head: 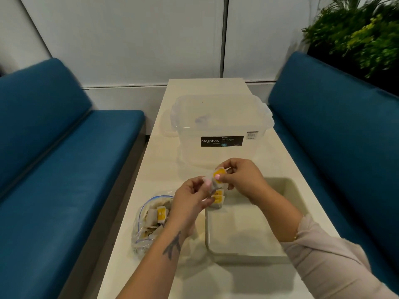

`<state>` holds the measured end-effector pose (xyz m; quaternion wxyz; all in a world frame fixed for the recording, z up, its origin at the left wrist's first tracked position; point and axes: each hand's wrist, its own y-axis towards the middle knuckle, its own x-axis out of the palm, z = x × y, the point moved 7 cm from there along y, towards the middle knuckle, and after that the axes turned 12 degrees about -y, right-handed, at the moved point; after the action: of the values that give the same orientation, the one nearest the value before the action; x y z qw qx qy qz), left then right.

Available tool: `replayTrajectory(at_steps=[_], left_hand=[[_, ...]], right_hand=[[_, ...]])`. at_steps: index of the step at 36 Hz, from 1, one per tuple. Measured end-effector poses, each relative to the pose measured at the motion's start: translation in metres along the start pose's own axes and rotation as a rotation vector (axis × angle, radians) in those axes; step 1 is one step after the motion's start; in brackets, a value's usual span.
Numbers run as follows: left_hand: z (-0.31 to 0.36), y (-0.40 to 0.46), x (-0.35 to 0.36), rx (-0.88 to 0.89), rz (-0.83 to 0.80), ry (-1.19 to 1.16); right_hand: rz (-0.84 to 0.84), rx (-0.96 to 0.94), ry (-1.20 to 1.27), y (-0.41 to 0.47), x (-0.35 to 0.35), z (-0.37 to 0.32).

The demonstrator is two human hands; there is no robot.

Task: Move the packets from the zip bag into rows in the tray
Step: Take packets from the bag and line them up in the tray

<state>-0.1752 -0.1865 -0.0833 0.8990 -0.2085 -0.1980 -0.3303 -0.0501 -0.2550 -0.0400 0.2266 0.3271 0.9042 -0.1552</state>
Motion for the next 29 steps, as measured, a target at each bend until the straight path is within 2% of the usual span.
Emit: replayTrajectory(at_steps=[6,10,13,20,29], left_hand=[[0.0,0.005,-0.003,0.077,0.033,0.202],[0.011,0.004,-0.005,0.237,0.044,0.628],[0.01,0.003,-0.009,0.248,0.047,0.866],[0.0,0.0,-0.014,0.129,0.012,0.972],[0.0,-0.002,-0.011,0.095,0.017,0.968]], right_hand=[[-0.055,-0.013,0.044,0.0,-0.006,0.004],[-0.026,0.006,-0.04,0.003,-0.012,0.014],[-0.03,0.033,-0.213,0.007,-0.012,0.026],[-0.116,0.091,-0.583,0.017,0.015,0.055],[-0.141,0.091,-0.786,0.019,0.046,0.069]])
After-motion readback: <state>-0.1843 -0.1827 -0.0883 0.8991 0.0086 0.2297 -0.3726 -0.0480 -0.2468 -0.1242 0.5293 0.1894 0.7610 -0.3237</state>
